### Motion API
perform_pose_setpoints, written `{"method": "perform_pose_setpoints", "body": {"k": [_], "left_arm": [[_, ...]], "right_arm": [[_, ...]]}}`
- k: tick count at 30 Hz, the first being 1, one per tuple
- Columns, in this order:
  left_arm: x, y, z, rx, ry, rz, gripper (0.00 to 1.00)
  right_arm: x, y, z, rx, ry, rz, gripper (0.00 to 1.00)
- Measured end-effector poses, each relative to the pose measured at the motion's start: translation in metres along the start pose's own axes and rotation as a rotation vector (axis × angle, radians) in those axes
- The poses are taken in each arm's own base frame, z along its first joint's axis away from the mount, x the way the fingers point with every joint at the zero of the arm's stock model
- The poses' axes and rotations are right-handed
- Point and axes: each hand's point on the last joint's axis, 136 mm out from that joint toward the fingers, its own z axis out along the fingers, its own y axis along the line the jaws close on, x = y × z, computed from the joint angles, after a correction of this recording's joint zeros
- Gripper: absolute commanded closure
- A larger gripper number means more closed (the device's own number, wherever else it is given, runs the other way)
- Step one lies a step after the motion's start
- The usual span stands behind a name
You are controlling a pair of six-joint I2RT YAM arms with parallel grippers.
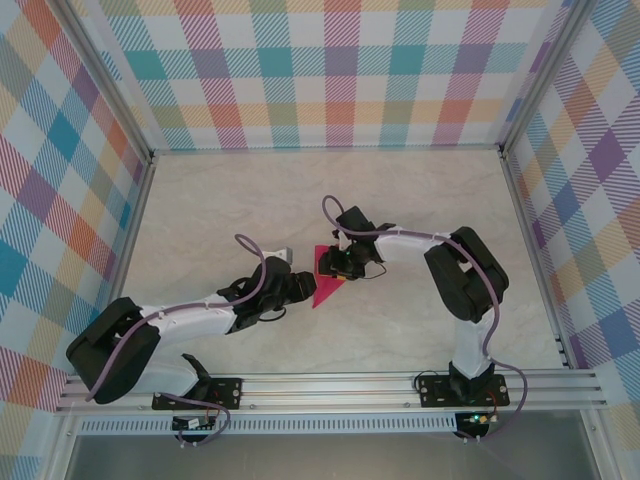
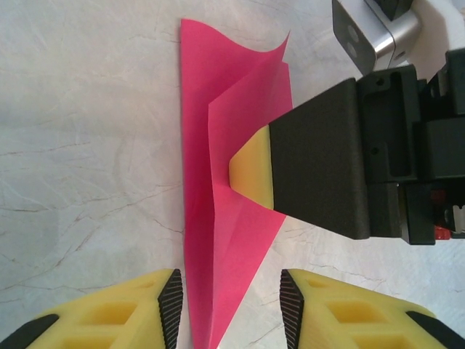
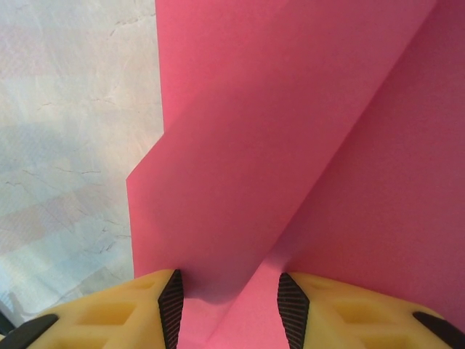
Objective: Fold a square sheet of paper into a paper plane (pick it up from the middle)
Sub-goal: Fourth fold the wing at the center of the table.
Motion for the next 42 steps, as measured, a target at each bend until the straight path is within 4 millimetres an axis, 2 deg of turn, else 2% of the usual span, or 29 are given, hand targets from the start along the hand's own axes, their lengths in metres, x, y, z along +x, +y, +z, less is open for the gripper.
{"method": "perform_pose_setpoints", "body": {"k": [6, 12, 21, 42], "left_arm": [[0.008, -0.003, 0.011, 0.031, 0.033, -0.012, 0.78], [0.013, -0.01, 0.019, 0.079, 0.053, -0.019, 0.84], [0.032, 0.003, 0.034, 0.053, 0.125, -0.022, 0.86], [0.035, 0.011, 0.038, 0.001, 0.144, -0.027, 0.87]], "right_arm": [[0.0, 0.0, 0.002, 0.063, 0.01, -0.002, 0.55], [0.0, -0.001, 0.003, 0.115, 0.01, -0.012, 0.55], [0.0, -0.001, 0.003, 0.128, 0.016, -0.014, 0.55], [0.0, -0.003, 0.004, 0.147, 0.028, -0.002, 0.57]]}}
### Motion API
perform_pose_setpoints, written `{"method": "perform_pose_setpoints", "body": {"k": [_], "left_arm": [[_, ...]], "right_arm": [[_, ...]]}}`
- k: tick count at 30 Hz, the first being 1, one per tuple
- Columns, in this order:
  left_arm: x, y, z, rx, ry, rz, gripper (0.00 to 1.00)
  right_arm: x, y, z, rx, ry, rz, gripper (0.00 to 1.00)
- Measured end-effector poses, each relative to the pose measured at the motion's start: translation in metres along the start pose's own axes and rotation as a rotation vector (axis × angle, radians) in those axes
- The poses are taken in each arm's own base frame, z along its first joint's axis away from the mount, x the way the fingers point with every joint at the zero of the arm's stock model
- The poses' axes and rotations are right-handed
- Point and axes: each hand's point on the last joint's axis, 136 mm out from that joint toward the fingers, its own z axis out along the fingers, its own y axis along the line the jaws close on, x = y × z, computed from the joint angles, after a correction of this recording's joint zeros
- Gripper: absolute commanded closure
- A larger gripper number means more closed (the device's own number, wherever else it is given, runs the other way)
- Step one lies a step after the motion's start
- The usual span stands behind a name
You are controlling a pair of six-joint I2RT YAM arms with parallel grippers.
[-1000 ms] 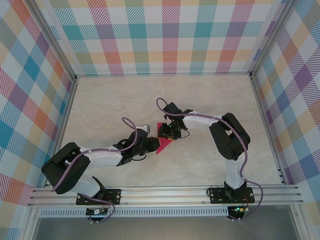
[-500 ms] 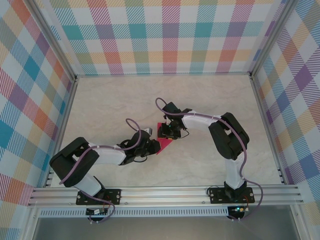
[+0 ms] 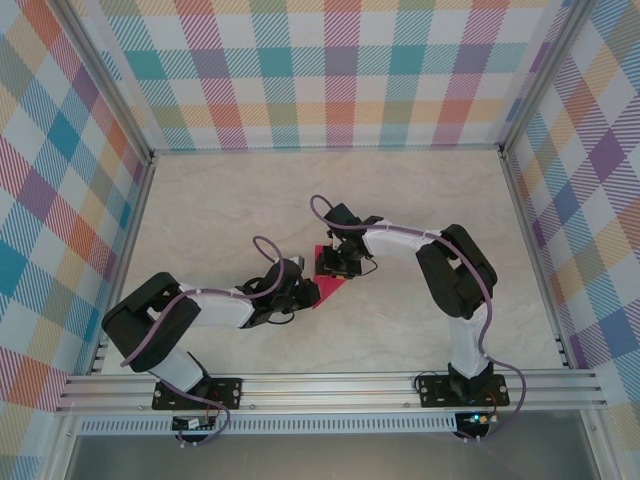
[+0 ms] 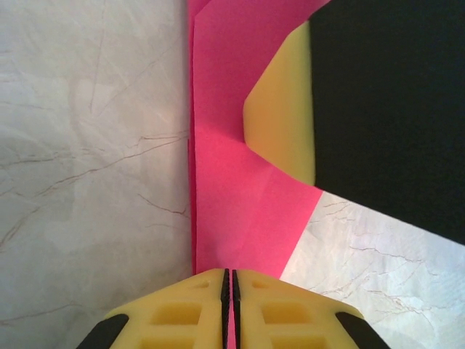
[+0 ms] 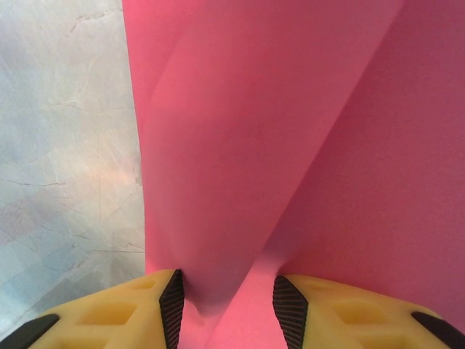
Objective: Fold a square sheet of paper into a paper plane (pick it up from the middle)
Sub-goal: Fourth fold the wing at the center of the table.
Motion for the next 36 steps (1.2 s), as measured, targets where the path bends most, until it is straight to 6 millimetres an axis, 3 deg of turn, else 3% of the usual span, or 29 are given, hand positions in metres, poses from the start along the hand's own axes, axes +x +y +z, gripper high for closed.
{"method": "perform_pose_setpoints", "body": {"k": [9, 17, 23, 36], "left_arm": [[0.001, 0.001, 0.003, -0.009, 0.008, -0.003, 0.87], [0.002, -0.006, -0.001, 0.018, 0.021, -0.007, 0.77], [0.004, -0.015, -0.005, 0.06, 0.042, -0.013, 0.78], [0.012, -0.017, -0.007, 0.08, 0.081, -0.016, 0.78]], "right_arm": [[0.0, -0.001, 0.0, 0.007, 0.002, 0.001, 0.57], [0.0, -0.001, 0.001, 0.013, 0.004, 0.005, 0.58], [0.0, -0.001, 0.001, 0.013, 0.004, 0.005, 0.58], [0.0, -0.002, 0.002, 0.022, 0.015, 0.013, 0.58]]}}
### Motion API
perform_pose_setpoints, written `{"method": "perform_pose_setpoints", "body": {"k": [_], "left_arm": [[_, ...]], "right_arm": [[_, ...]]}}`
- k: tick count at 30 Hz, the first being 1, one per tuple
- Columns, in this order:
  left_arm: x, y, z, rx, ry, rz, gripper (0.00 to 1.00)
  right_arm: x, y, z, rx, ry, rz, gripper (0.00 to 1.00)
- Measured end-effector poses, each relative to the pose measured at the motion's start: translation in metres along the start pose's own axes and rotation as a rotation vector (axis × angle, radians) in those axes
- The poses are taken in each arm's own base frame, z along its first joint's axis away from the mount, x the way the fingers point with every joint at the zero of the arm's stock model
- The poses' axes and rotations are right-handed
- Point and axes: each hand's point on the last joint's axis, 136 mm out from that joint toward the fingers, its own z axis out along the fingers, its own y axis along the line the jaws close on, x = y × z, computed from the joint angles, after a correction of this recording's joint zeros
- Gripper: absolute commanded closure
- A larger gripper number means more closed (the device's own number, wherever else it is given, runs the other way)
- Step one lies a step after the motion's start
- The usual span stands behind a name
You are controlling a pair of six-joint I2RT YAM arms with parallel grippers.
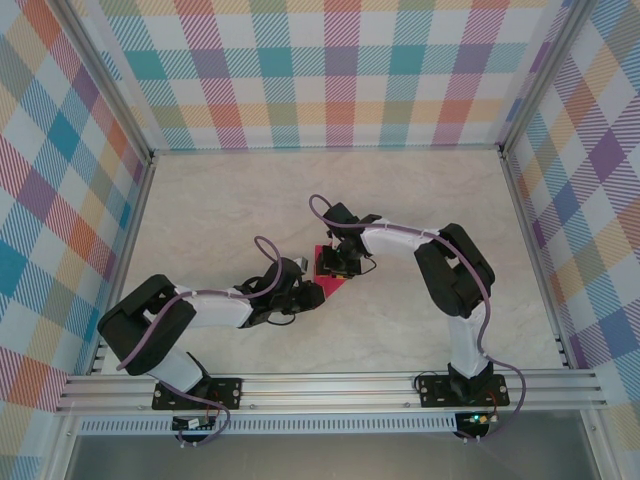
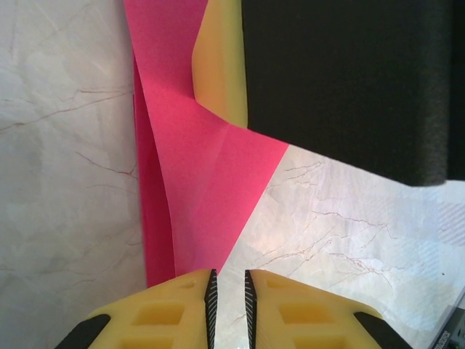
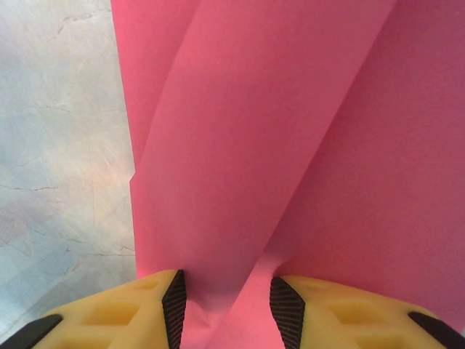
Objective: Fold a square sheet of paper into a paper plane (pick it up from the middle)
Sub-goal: Fourth fold the wing at the center of the table.
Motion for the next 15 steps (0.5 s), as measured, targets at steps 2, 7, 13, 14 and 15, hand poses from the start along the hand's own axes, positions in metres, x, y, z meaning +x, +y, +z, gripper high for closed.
{"method": "perform_pose_setpoints", "body": {"k": [2, 7, 13, 14, 15], "left_arm": [[0.0014, -0.0004, -0.0017, 0.005, 0.004, 0.0, 0.77], [0.0038, -0.0022, -0.005, 0.019, 0.011, 0.002, 0.76], [0.0048, -0.0007, -0.0049, 0.012, 0.015, 0.001, 0.78], [0.0052, 0.0002, -0.0048, 0.009, 0.016, 0.0, 0.78], [0.0063, 0.0022, -0.0047, 0.001, 0.02, -0.002, 0.79]], "right_arm": [[-0.0004, -0.0003, 0.0, 0.005, 0.002, 0.005, 0.58], [-0.0004, -0.0011, 0.0007, 0.018, 0.011, 0.028, 0.59], [-0.0006, -0.0013, 0.0011, 0.024, 0.012, 0.036, 0.59], [-0.0005, -0.0015, 0.0011, 0.025, 0.012, 0.035, 0.59], [-0.0006, -0.0015, 0.0012, 0.026, 0.011, 0.035, 0.59]]}}
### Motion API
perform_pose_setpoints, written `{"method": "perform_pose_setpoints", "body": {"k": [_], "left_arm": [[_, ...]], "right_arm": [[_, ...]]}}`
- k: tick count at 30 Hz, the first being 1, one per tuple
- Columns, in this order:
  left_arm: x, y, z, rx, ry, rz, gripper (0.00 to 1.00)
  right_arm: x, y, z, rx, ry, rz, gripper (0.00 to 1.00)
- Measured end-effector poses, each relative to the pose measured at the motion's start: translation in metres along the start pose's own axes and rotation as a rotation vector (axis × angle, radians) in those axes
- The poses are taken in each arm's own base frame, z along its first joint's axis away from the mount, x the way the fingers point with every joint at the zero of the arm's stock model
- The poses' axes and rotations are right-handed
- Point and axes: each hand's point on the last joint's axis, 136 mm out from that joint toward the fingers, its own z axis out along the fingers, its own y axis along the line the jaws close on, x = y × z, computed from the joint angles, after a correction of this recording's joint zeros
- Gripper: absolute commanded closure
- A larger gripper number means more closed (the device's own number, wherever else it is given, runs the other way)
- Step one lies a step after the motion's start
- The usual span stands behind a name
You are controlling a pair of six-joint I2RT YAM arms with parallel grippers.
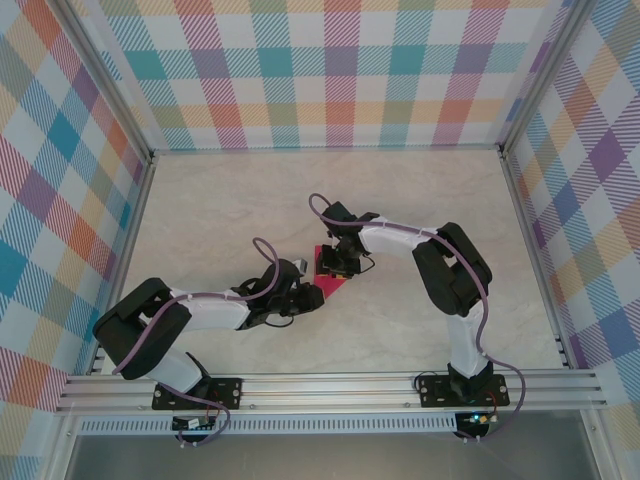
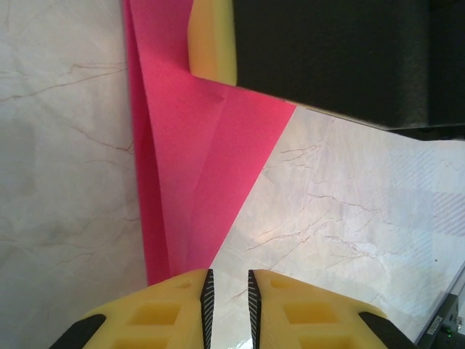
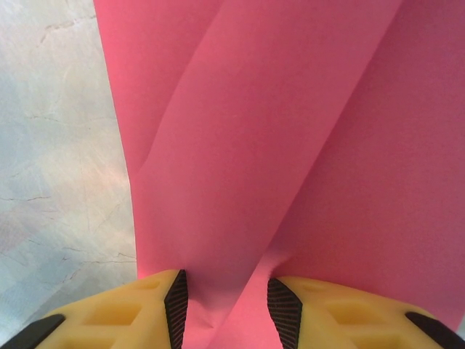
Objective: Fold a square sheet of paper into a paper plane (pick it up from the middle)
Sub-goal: Fourth fold the wing at the center of the table.
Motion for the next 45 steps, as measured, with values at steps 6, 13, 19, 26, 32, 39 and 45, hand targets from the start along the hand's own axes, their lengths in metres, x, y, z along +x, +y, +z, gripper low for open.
{"method": "perform_pose_setpoints", "body": {"k": [6, 13, 19, 26, 32, 39, 45], "left_arm": [[0.001, 0.008, 0.0, -0.034, 0.0, -0.006, 0.81], [0.002, 0.013, 0.001, -0.054, 0.001, -0.009, 0.81], [0.003, 0.015, 0.004, -0.059, 0.007, -0.011, 0.79], [0.004, 0.012, 0.005, -0.051, 0.013, -0.011, 0.75], [-0.002, 0.003, -0.003, -0.023, -0.012, -0.002, 0.73], [-0.017, -0.011, -0.016, 0.01, -0.08, 0.009, 0.73], [-0.024, -0.005, -0.017, -0.011, -0.107, -0.009, 0.8]], "right_arm": [[0.0, 0.0, 0.0, 0.001, 0.001, 0.001, 0.59], [0.0, 0.0, 0.0, 0.003, 0.003, 0.006, 0.59], [0.0, 0.0, 0.0, 0.004, 0.004, 0.011, 0.59], [0.0, -0.001, 0.0, 0.004, 0.004, 0.017, 0.59], [0.0, 0.0, 0.0, 0.004, 0.004, 0.017, 0.59], [0.001, -0.001, 0.001, 0.003, 0.005, 0.017, 0.59], [0.001, -0.001, 0.001, -0.013, -0.008, 0.006, 0.6]]}}
